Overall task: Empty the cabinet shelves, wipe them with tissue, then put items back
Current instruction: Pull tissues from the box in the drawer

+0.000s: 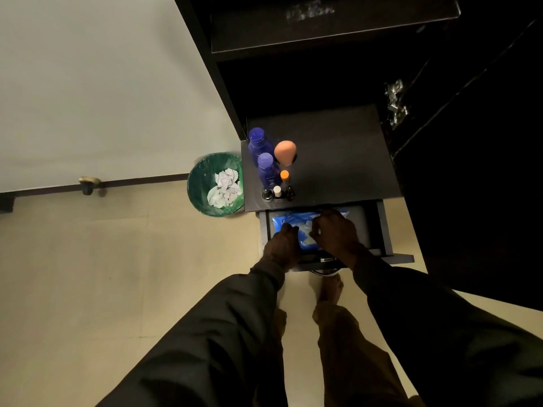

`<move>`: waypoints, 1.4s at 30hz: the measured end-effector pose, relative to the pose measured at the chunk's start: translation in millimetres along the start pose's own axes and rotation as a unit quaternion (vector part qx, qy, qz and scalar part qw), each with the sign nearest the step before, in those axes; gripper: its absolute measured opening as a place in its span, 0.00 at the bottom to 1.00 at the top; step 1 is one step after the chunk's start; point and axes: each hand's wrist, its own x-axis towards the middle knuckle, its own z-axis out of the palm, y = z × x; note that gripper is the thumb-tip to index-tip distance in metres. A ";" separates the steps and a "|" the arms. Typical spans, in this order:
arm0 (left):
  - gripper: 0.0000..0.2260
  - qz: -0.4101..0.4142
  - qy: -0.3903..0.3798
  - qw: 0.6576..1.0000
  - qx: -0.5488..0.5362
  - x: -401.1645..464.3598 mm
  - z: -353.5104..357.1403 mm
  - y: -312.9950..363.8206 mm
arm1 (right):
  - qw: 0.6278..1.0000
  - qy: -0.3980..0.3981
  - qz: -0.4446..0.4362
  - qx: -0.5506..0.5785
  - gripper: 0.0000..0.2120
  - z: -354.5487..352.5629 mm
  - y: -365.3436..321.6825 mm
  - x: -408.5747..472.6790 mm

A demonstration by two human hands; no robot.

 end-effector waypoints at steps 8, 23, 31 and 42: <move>0.20 -0.037 -0.012 0.997 -0.060 0.4 -2.6 -0.5 | 0.999 0.017 0.020 0.019 0.18 8.2 -8.9 -1.0; 0.20 -0.035 -0.018 0.993 -0.108 -9.9 -8.9 1.4 | 0.991 0.081 0.094 0.053 0.10 7.1 -19.1 6.6; 0.19 -0.035 -0.020 0.993 -0.115 -10.1 -9.1 4.9 | 0.990 0.053 0.084 0.096 0.10 12.0 -11.3 -3.4; 0.19 -0.012 -0.018 0.992 -0.128 -8.2 -7.6 5.5 | 0.989 0.092 0.066 0.099 0.15 10.3 -17.3 0.0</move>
